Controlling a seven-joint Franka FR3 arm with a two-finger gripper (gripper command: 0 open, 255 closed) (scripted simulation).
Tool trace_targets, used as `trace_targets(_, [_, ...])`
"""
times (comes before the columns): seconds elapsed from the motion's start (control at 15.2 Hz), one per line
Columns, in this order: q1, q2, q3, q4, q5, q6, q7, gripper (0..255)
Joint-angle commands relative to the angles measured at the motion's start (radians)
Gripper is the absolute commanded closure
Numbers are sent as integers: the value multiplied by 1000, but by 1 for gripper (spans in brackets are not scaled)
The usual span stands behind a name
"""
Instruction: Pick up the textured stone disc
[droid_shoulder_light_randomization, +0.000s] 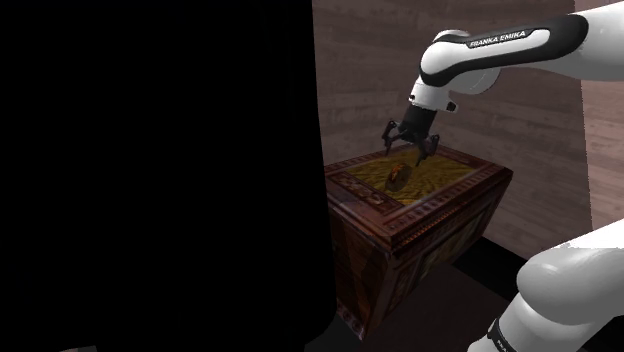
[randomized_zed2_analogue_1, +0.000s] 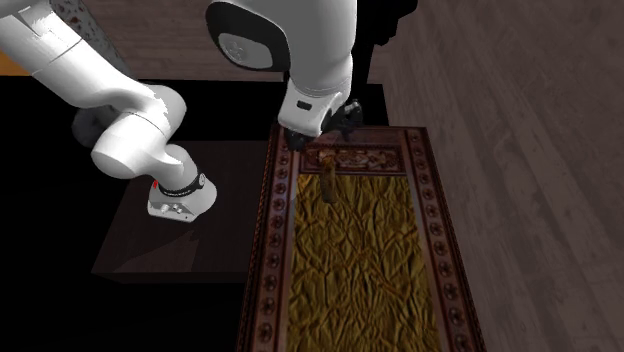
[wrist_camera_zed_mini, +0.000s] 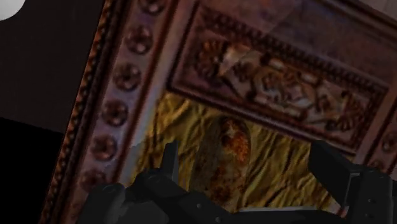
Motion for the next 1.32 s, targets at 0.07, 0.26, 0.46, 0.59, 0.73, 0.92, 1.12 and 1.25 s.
trace_targets(0.07, [-77,58,0,2,33,47,267,0])
trace_targets(0.26, [-81,65,0,-22,37,77,277,0])
trace_targets(0.46, [-80,74,1,-54,41,118,270,0])
trace_targets(0.59, [-79,83,2,-81,44,153,263,0])
trace_targets(0.73, [-79,83,2,-81,44,153,263,0])
trace_targets(0.92, [-79,81,2,-83,44,153,263,255])
trace_targets(1.12, [-79,81,2,-83,44,153,263,255])
trace_targets(1.25, [-79,81,2,-83,44,153,263,255])
